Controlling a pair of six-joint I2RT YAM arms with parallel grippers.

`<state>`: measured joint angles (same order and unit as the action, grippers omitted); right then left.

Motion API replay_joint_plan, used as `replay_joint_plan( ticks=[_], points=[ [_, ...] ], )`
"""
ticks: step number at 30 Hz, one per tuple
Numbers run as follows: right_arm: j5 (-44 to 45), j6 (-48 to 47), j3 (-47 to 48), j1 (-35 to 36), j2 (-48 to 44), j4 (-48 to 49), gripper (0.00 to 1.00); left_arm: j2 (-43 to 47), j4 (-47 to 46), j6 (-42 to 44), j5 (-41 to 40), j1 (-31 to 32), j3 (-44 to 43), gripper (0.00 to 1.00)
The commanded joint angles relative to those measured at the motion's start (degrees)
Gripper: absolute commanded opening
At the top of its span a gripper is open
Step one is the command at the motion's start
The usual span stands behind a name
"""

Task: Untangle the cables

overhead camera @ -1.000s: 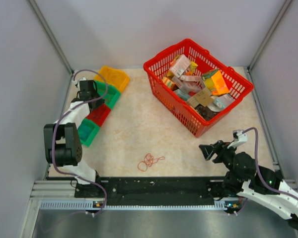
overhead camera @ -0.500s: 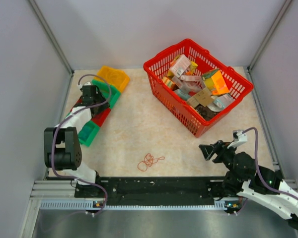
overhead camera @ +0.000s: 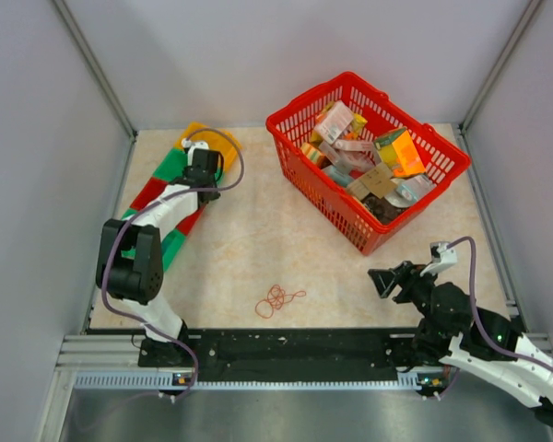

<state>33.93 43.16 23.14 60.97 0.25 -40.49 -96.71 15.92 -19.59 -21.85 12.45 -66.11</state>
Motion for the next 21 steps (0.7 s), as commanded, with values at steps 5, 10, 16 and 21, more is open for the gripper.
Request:
replay_joint_plan(
  ticks=[5,10,16,21],
  points=[
    [0.1,0.3,0.2,0.2,-5.7,1.4,0.67,-6.5,4.1,7.3,-16.5,3.8,-7.5,0.35],
    [0.0,0.4,0.1,0.3,-5.7,1.3,0.68,-10.2,5.5,9.0,-22.8,6.9,-8.9,0.3],
    [-0.3,0.3,0.2,0.2,-5.7,1.3,0.67,-12.2,7.0,8.9,-23.7,7.0,-9.8,0.28],
    [-0.3,0.3,0.1,0.3,-5.7,1.3,0.67,-10.7,6.8,9.9,-22.5,7.2,-9.9,0.42]
  ],
)
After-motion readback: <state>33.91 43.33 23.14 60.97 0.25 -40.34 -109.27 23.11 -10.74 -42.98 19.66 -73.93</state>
